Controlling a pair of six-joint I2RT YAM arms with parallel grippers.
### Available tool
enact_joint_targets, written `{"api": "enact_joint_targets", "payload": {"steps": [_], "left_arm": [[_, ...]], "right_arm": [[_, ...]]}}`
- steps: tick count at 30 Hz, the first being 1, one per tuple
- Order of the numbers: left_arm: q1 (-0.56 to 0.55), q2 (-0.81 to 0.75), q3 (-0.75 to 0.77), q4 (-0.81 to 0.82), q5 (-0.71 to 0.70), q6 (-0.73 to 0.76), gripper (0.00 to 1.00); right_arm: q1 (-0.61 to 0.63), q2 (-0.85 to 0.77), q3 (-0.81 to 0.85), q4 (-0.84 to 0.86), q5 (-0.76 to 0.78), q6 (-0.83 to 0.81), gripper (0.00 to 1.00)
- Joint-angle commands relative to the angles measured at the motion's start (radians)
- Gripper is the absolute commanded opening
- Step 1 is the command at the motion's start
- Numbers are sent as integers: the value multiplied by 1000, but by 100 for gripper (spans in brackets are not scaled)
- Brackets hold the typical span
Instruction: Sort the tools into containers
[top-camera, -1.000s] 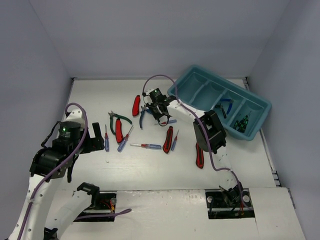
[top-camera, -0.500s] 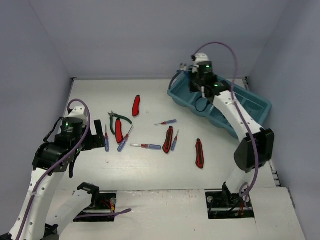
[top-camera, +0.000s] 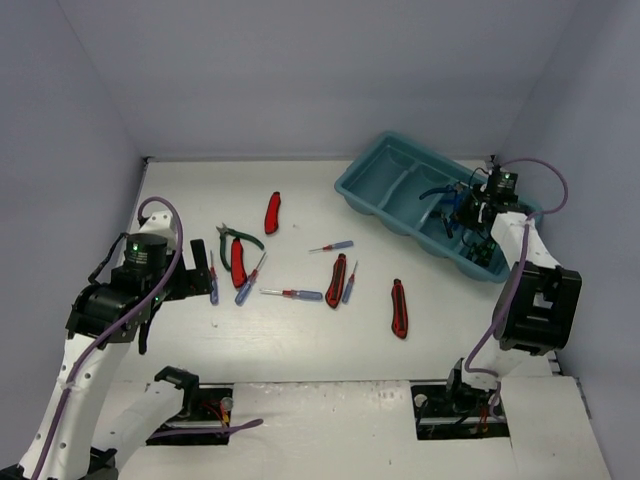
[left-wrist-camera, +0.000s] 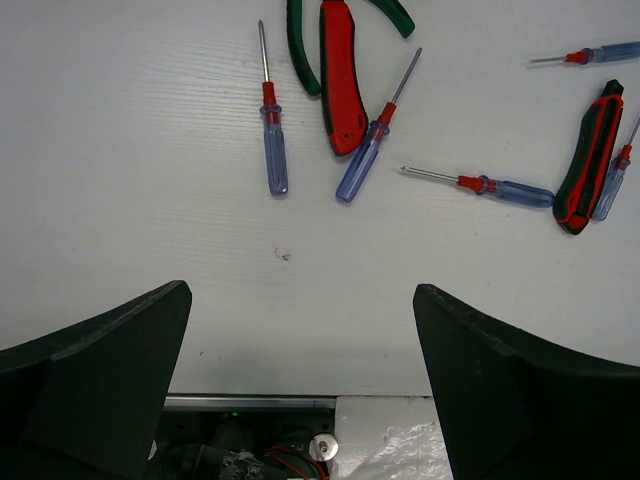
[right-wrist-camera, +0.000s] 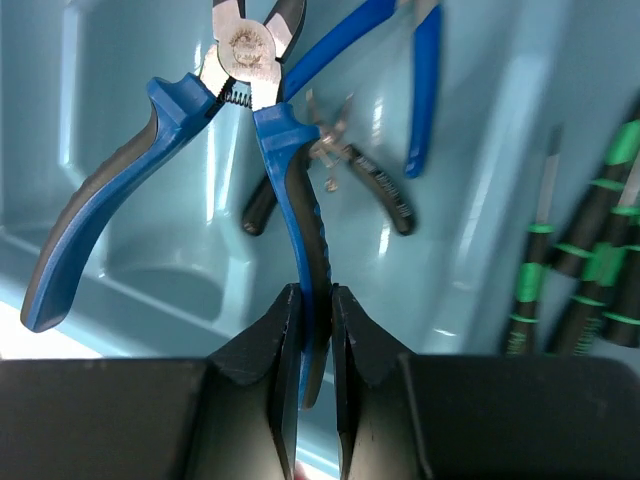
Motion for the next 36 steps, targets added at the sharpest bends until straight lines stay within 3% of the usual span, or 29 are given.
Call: {"api": "enact_joint_targets", "payload": {"steps": [1, 6, 9, 14, 19, 26, 36], "left_arm": [[-1, 18, 26, 50, 5, 23, 92], [-1, 23, 26, 50, 5, 24, 92], [-1, 25, 24, 49, 11, 22, 92], [-1, 20, 23, 49, 9, 20, 92], [0, 29, 22, 50, 9, 13, 92], [1, 98, 2, 105, 23, -53, 92], [53, 476, 34, 316, 25, -101, 71]], "right_arm": [[-9, -5, -27, 158, -102, 76, 0], [-12, 1, -58, 157, -72, 58, 17], [-13, -4, -81, 155, -52, 59, 40], [-13, -53, -104, 151, -25, 30, 57], [12, -157, -70, 120, -10, -28, 59], [180, -280, 24, 56, 52, -116, 61], [331, -454, -87, 23, -21, -98, 62]]}}
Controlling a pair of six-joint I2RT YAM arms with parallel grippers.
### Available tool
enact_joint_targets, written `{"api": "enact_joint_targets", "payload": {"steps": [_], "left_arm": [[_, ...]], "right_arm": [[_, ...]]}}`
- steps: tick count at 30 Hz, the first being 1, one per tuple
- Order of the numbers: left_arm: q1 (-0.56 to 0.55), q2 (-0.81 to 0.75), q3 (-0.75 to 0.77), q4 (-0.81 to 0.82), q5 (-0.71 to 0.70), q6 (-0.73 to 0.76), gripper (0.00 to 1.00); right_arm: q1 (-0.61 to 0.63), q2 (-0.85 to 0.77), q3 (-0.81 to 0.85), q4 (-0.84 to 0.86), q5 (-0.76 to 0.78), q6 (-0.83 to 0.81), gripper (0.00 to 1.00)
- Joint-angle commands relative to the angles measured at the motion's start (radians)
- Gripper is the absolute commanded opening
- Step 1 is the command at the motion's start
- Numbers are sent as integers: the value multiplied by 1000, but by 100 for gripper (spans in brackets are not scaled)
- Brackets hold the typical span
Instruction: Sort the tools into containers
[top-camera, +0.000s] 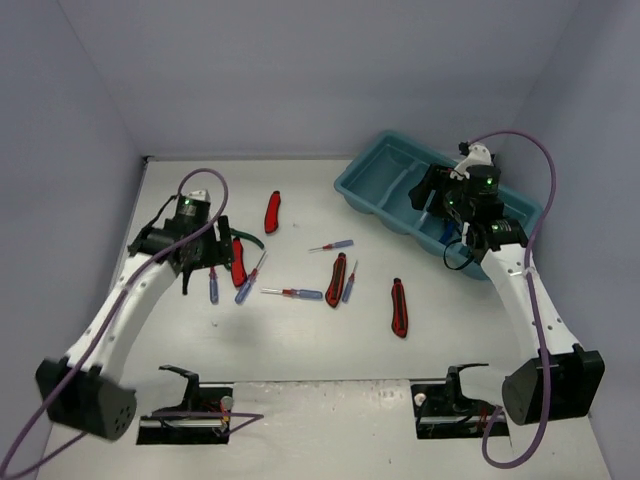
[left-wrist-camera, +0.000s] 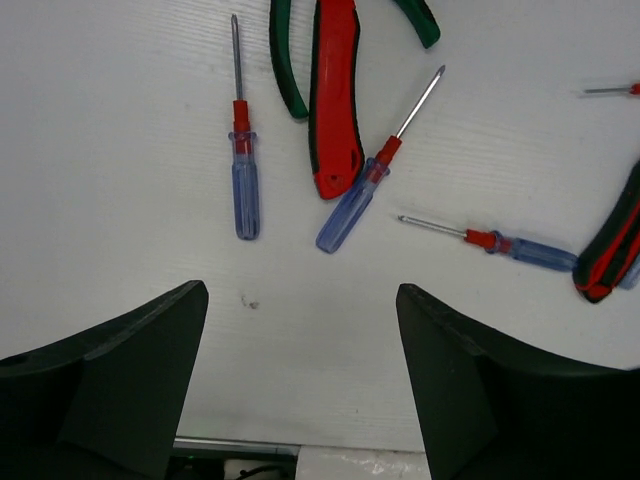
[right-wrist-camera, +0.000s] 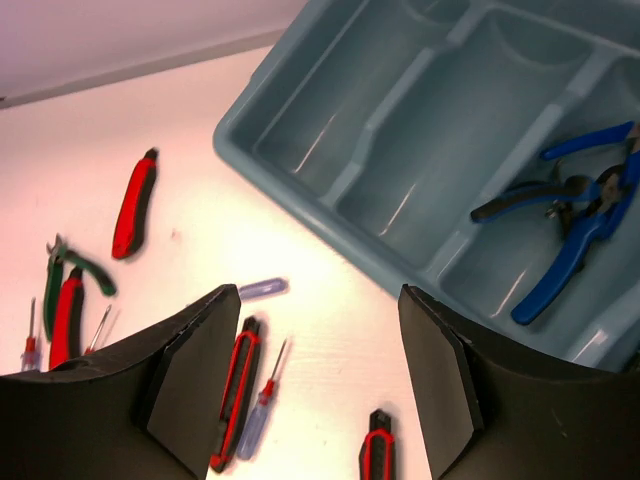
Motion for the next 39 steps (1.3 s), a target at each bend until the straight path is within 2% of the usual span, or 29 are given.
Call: {"api": "enact_joint_targets", "payload": {"steps": [1, 3, 7, 13, 18, 28, 31, 35, 39], "left_arm": [[62, 209, 57, 169, 33, -31, 69], [100, 294, 86, 197, 70, -36, 64], [163, 466, 156, 263, 137, -22, 45], [199, 665, 255, 317, 159, 34, 34], [210, 778, 312, 316, 155, 53, 33], [215, 866, 340, 314, 119, 59, 32], [213, 889, 349, 317, 127, 65, 18], [208, 918, 363, 327, 133, 80, 15], [207, 889, 390, 325, 146, 103, 1]], "right_arm": [[41, -88, -63, -4, -47, -5, 63], [57, -121, -92, -7, -66, -2, 63], [73, -179, -146, -11, -105, -5, 63], [82, -237, -200, -25, -139, -5, 64], [86, -254, -223, -31, -157, -12, 65], [88, -253, -226, -45, -163, -33, 66], [88, -240, -222, -44, -161, -40, 66], [88, -216, -207, -43, -156, -53, 66], [93, -193, -187, -44, -153, -65, 66]]}}
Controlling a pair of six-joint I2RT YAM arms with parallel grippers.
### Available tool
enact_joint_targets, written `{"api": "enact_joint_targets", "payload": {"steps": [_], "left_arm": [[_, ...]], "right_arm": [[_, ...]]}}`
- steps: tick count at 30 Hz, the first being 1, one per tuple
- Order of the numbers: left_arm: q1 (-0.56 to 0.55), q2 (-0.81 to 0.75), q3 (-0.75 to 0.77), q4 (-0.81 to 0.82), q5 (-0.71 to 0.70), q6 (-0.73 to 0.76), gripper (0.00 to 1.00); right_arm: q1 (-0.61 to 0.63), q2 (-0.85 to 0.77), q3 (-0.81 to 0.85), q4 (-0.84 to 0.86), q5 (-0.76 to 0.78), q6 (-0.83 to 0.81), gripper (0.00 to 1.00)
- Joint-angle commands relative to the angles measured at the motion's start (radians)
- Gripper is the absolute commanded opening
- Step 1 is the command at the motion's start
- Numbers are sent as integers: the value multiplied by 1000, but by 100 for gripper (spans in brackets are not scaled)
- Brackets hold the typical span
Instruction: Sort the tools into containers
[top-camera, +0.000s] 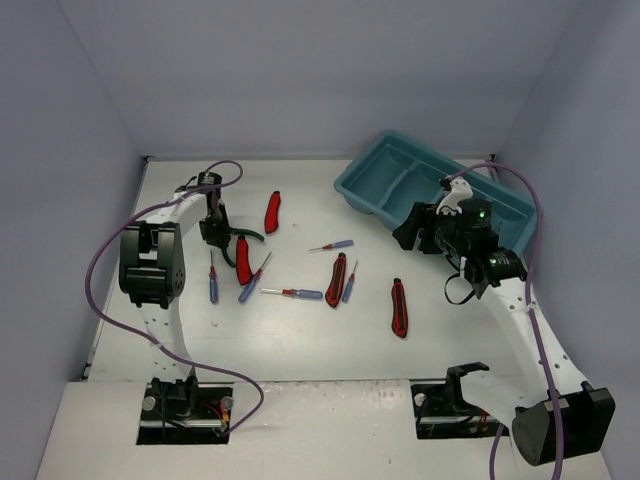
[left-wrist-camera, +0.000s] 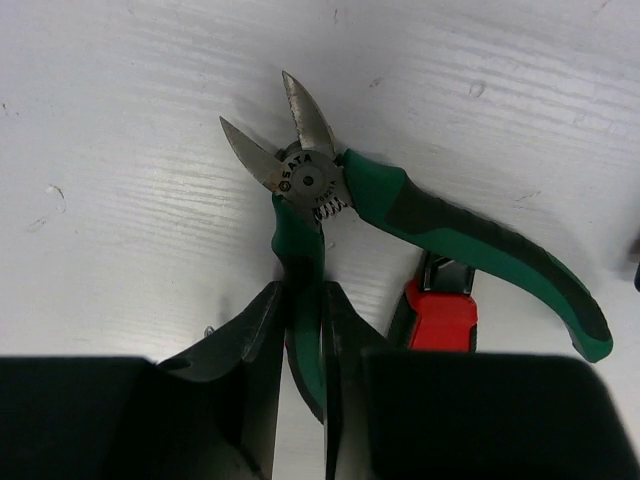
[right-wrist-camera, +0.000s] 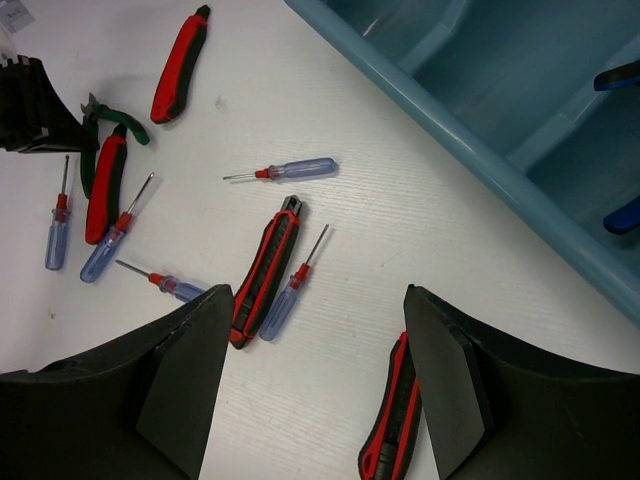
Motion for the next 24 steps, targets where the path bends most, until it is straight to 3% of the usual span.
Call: {"api": "enact_joint_targets", "payload": {"steps": [1, 10, 18, 24], "left_arm": [[-3, -44, 61, 49, 18, 36, 0], [-114, -296, 142, 46, -13, 169, 0], [-317, -506, 35, 103, -7, 185, 0], [-428, -641, -57, 216, 0, 177, 0]], "right_arm": [[15, 24, 46, 34, -10, -30, 66], [108, 83, 155, 31, -4, -62, 67], [301, 232, 327, 32, -36, -67, 69], [366, 330, 415, 32, -37, -35, 69]]}}
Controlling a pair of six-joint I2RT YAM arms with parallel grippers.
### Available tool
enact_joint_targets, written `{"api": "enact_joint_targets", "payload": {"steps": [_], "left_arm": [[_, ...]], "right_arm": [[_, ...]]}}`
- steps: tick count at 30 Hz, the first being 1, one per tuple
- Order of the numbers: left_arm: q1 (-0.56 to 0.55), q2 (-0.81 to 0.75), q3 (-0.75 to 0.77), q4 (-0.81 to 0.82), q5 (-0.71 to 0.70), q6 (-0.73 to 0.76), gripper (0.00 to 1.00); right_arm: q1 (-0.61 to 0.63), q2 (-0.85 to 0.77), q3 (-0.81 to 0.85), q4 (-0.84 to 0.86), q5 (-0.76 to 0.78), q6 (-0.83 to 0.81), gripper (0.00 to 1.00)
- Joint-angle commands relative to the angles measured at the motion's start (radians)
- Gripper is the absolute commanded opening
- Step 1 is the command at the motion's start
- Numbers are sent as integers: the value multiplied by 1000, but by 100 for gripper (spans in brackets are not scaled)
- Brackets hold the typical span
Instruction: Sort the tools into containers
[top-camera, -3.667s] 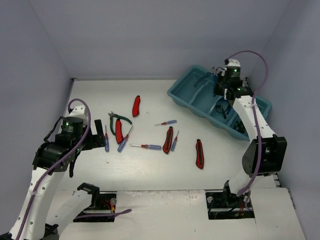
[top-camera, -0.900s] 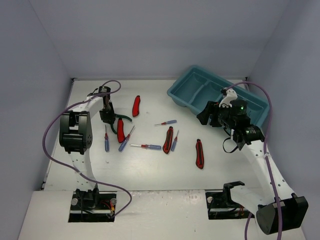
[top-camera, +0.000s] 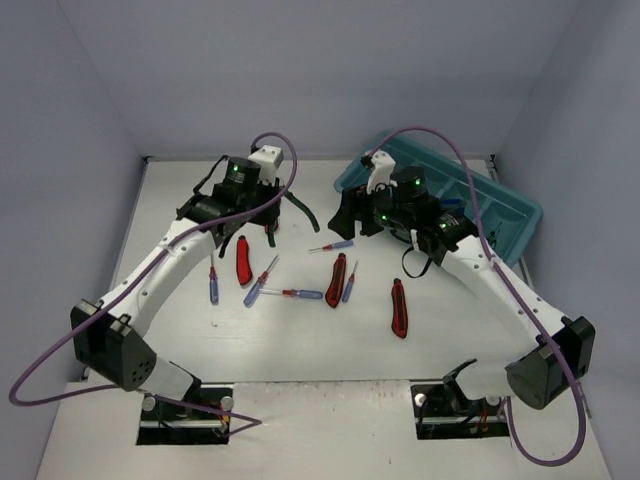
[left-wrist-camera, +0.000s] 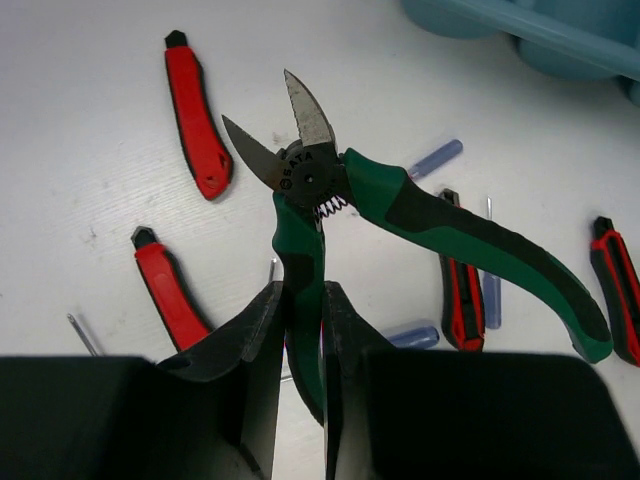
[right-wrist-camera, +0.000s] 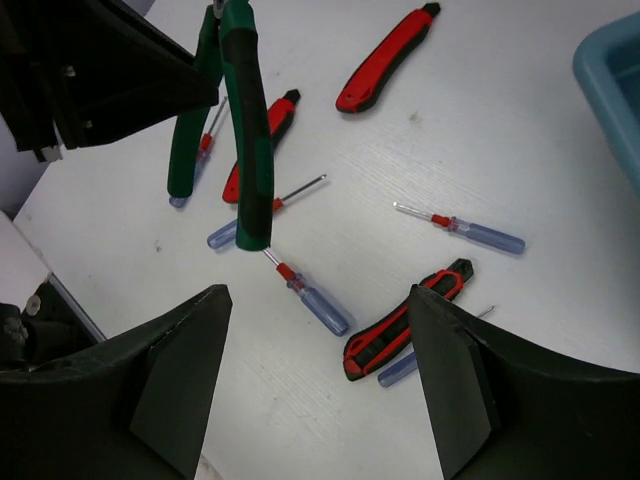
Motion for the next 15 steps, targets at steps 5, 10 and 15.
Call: {"api": "enact_joint_targets", "payload": {"steps": [5, 10, 15], "left_arm": [[-90, -149, -57, 188, -29, 33, 0], [-123, -161, -62, 194, -24, 52, 0], [-149, -161, -70, 211, -26, 67, 0]], "right_arm": [[58, 89, 117, 45, -39, 33, 69], [87, 124, 140, 48, -51, 45, 68], [106, 150, 149, 46, -60, 54, 57]]}}
